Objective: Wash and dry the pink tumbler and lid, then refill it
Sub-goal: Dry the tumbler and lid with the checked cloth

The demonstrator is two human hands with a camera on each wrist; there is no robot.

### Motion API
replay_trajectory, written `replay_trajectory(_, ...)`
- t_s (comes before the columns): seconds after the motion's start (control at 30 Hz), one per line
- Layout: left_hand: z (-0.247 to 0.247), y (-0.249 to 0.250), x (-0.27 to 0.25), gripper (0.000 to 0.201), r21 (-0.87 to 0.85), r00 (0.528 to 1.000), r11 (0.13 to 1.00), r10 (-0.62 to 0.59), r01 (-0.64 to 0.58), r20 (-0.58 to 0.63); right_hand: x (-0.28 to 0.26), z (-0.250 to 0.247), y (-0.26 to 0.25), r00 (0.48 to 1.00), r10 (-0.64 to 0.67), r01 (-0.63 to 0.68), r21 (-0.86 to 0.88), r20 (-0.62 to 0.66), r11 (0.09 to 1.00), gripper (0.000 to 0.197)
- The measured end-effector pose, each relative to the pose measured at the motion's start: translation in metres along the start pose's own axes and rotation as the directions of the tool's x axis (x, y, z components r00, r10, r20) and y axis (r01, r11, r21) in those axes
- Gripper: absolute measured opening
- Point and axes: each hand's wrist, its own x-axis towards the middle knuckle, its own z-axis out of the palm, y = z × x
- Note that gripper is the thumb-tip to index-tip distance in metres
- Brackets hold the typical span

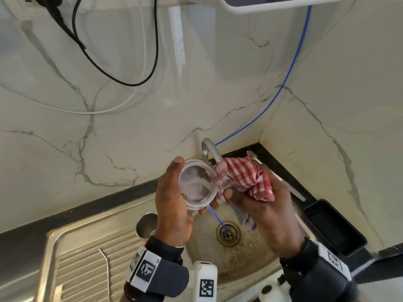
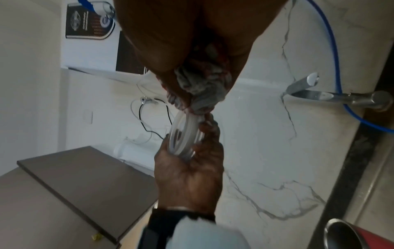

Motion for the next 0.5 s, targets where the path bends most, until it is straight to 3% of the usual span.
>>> replay_trajectory(0.1,0.004,-0.002,-0.004,0.062,0.028,0.999,1.0,-0.005,0.003,0.052,0.006,0.006,0.001,0.996,-0.042,0.042,-0.002,-0.082,0.999,0.033)
replay_trajectory(0.23,0.008,-0.007,-0.016,0.051,0.12,0.986,0.993,-0.011,-0.009,0.165,0.018,0.009,-0.005,0.989,-0.107,0.105,-0.018,-0.099,0.994,0.028)
replay_trajectory(0.43,0.006,0.001,-0.004,0.065,0.066,1.0,0.998,0.02,-0.021,0.013,0.001,0.011,-0.003,0.994,-0.055,0.046,-0.099,-0.09,0.994,0.034)
replay_trajectory(0.5,0.007,0.002,-0.003,0.064,0.058,0.999,0.998,0.017,-0.019,0.029,0.001,0.011,-0.003,0.994,-0.05,0.039,-0.1,-0.101,0.994,0.035)
